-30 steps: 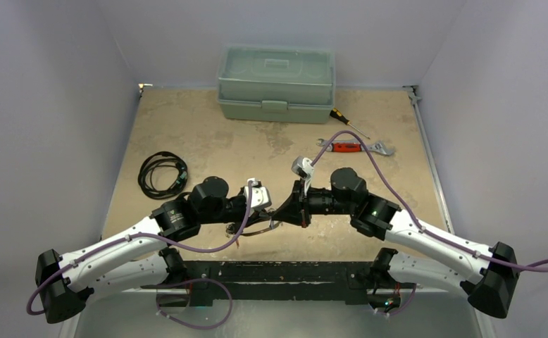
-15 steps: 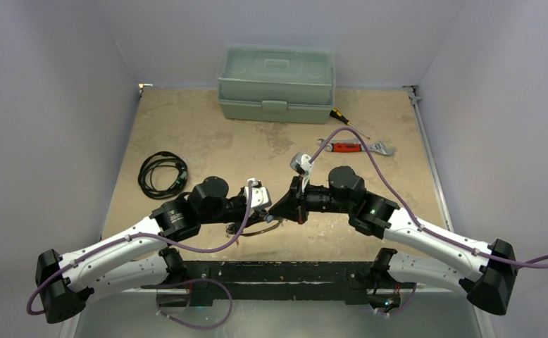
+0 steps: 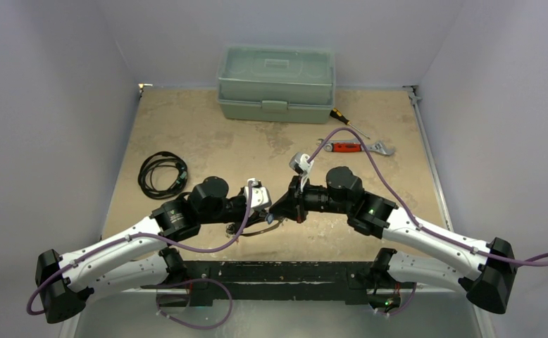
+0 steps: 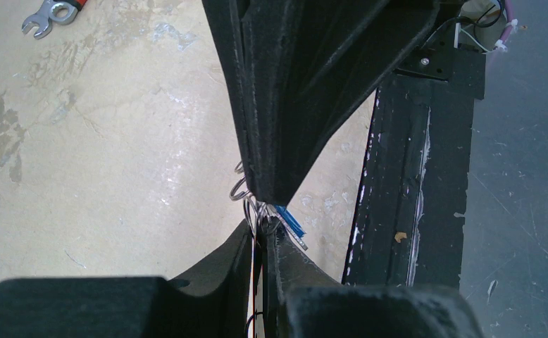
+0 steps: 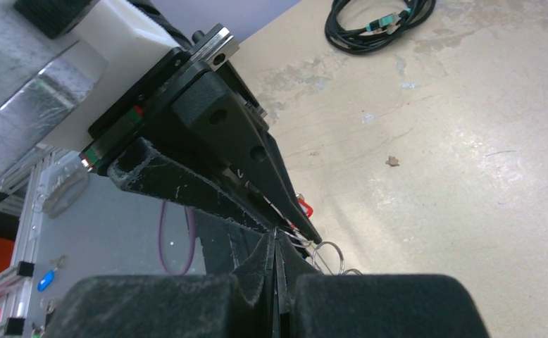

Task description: Put the keys on the keyring

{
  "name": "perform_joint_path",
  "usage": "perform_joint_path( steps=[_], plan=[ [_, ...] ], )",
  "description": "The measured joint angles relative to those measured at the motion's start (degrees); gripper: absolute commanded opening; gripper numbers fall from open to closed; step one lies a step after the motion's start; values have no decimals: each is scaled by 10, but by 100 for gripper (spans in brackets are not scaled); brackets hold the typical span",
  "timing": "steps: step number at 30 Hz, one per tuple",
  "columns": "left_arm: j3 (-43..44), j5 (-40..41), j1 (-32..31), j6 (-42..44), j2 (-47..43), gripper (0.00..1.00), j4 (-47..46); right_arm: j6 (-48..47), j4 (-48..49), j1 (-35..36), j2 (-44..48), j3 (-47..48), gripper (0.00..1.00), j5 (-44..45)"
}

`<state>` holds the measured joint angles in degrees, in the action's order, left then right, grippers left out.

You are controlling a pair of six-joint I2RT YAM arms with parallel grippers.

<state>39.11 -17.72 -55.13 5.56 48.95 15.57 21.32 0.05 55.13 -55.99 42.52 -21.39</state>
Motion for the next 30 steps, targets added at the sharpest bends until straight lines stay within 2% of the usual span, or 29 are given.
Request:
perform_joint_path(
  steps=[11, 30],
  plan=[
    [0, 0, 0, 0, 0, 0, 0, 0, -28, 0, 1, 7, 0, 40],
    [0, 0, 0, 0, 0, 0, 0, -3, -54, 0, 9, 7, 0, 60]
  ],
)
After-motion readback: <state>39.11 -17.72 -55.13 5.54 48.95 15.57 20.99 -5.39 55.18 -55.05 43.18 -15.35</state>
